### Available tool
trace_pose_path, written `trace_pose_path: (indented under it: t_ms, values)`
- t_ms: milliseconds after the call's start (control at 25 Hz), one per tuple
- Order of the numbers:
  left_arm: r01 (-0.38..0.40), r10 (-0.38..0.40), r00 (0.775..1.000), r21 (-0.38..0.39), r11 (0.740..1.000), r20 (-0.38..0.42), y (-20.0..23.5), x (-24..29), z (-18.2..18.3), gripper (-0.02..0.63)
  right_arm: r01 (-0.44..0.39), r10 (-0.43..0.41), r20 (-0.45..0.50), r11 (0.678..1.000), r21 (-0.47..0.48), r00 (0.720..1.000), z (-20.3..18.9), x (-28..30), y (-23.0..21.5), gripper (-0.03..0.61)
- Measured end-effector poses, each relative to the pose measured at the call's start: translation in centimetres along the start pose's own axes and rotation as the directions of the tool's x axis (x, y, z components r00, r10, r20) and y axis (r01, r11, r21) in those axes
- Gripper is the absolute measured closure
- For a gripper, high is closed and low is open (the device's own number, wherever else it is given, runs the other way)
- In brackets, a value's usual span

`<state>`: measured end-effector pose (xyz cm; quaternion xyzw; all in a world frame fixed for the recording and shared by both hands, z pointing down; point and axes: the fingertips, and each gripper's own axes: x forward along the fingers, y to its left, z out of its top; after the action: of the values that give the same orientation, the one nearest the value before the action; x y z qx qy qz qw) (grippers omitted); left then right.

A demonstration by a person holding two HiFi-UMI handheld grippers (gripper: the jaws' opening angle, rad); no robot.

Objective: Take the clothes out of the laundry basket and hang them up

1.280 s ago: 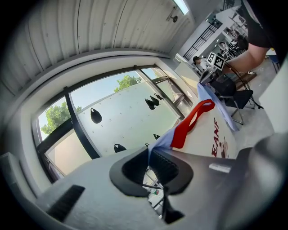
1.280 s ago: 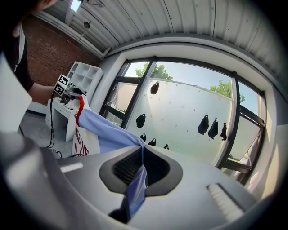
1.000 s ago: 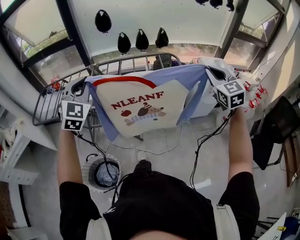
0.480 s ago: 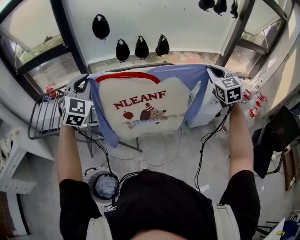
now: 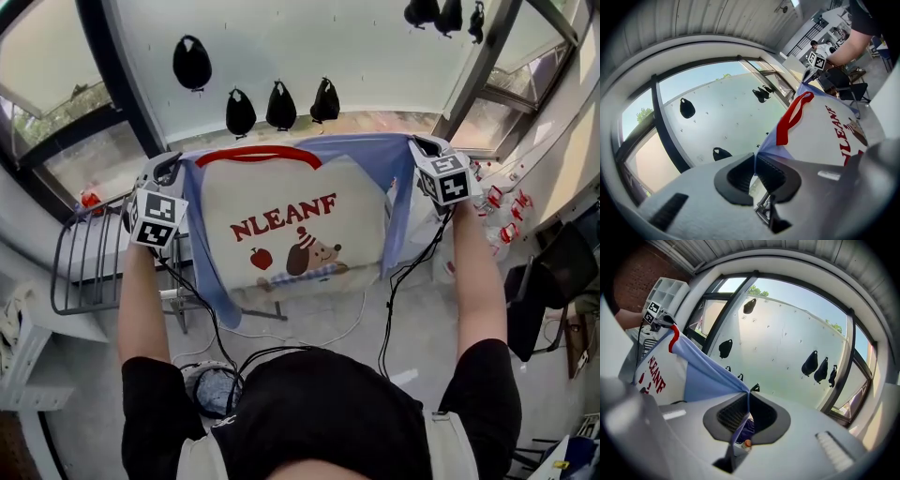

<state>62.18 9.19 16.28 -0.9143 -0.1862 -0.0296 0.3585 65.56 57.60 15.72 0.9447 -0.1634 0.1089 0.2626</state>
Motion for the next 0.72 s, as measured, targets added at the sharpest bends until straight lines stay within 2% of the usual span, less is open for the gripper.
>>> trace_pose_path:
  t_ms: [320,520,720]
  values:
    - [0.092,-0.092,0.995,-0.008,0.996,-0.037,0.7,8.7,-4.3,0.597,0.036,-0.032,-0.116,0.999,0.041,0.993,-2.5,8.0,-0.4,0.548]
    - [0.165,-0.169,0.982,-0.049,0.985,-0.090,-2.1,12.9,-8.6,0.597,0.025,-0.014,-0.220,0.998,0.049,0.975,-6.2,11.5,1.0,0.548]
    - [0.239,-0.250,0.956,-0.087,0.967,-0.155,-5.9,15.0,-12.8,0.595,-0.010,0.027,-0.312,0.998,0.056,0.950,-10.0,13.5,3.6,0.549]
